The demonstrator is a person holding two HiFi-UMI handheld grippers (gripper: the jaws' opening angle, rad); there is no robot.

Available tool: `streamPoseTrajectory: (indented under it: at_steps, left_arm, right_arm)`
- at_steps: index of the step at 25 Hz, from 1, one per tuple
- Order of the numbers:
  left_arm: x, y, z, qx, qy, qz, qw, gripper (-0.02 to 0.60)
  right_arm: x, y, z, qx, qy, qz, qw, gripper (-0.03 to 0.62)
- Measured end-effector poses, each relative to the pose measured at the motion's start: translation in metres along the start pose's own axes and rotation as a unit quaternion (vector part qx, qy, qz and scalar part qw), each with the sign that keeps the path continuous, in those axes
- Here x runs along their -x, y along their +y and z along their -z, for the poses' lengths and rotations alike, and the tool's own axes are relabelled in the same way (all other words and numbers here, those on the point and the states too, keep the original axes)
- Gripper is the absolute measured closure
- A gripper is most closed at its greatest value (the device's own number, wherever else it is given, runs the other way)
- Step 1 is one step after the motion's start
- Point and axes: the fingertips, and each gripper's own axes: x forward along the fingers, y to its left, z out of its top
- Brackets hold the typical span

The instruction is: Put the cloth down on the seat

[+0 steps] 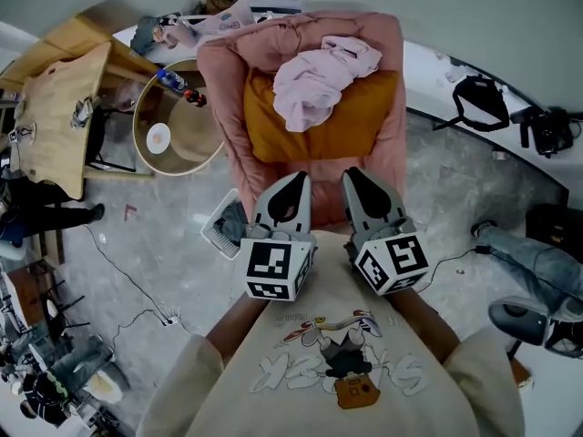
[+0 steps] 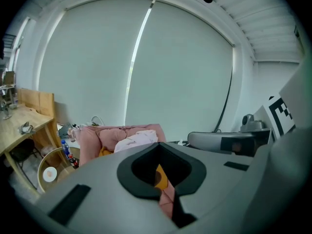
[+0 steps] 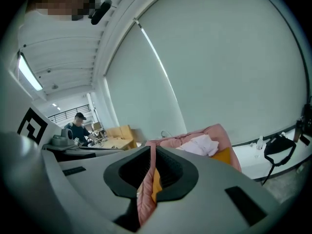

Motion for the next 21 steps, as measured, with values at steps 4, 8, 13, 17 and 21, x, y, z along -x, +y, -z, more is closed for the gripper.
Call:
streamPoseTrajectory:
  at_steps: [4, 8, 13, 17, 21]
  left_arm:
    - [0.002, 0.000, 0.002, -0.001, 0.002, 0.000, 1.0000, 0.577]
    - [0.005, 0.000, 0.005, 0.002, 0.002, -0.002, 1.0000, 0.577]
    - [0.008, 0.004, 0.006, 0.009, 0.002, -0.009, 0.9999, 0.577]
    - [0.009, 0.004, 0.008, 0.014, 0.001, -0.012, 0.9998, 0.577]
    - [0.008, 0.004, 0.011, 0.017, 0.002, -0.012, 0.9998, 0.577]
  right_arm:
    - [-0.002, 0.007, 0.003, 0.018, 0.005, -0.003, 1.000, 0.556]
    - [-0.001, 0.010, 0.006, 0.024, 0.012, -0.003, 1.000, 0.567]
    - [-0.002, 0.015, 0.007, 0.033, 0.016, -0.006, 0.999, 0.571]
    - [-0.002, 0.014, 0.010, 0.033, 0.019, -0.006, 0.999, 0.574]
    - [0.000, 0.010, 0.012, 0.030, 0.019, 0.000, 0.999, 0.574]
